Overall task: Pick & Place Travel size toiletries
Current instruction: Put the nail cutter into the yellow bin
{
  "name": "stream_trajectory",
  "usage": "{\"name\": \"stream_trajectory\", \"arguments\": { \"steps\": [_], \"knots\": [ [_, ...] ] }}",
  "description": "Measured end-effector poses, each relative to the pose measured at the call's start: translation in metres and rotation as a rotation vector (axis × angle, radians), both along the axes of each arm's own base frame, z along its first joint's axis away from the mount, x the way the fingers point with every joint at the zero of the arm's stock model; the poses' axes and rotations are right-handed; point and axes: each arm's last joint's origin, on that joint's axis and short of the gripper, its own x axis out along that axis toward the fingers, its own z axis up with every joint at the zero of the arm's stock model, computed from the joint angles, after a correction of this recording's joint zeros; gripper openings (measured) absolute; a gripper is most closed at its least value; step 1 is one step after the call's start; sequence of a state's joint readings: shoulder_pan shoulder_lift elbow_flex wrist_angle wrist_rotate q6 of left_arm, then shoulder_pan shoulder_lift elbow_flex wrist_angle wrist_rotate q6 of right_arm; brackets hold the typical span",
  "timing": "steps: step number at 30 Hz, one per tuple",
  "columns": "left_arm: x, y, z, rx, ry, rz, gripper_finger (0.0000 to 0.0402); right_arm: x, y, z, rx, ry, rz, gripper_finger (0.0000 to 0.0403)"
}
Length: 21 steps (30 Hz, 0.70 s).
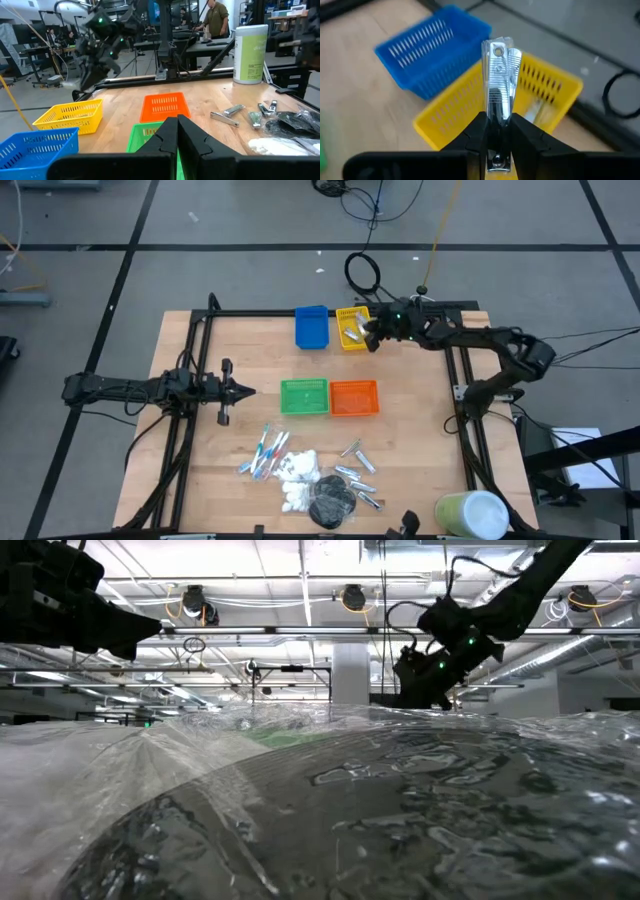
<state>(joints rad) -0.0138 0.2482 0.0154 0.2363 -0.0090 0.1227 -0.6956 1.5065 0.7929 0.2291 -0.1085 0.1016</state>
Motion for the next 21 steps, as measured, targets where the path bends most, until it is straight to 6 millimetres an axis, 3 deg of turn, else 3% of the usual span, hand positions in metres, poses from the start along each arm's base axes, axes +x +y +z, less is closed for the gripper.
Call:
{"name": "stream_trajectory", "arguments": {
  "steps": [4,12,21],
  "knots": [
    [0.0,0.0,0.0,0.0,0.0,0.001,0.0005,0.008,-0.008,-0.003,0.011,0.007,0.016,0.0049],
    [0.0,0.0,0.0,0.0,0.0,0.001,0.0006,0.037,-0.026,0.012,0.061,0.125,0.059,0.0049],
    [0.0,0.0,0.0,0.0,0.0,0.0,0.0005,0.037,-0.026,0.003,0.081,0.19,0.037,0.0067]
  ]
}}
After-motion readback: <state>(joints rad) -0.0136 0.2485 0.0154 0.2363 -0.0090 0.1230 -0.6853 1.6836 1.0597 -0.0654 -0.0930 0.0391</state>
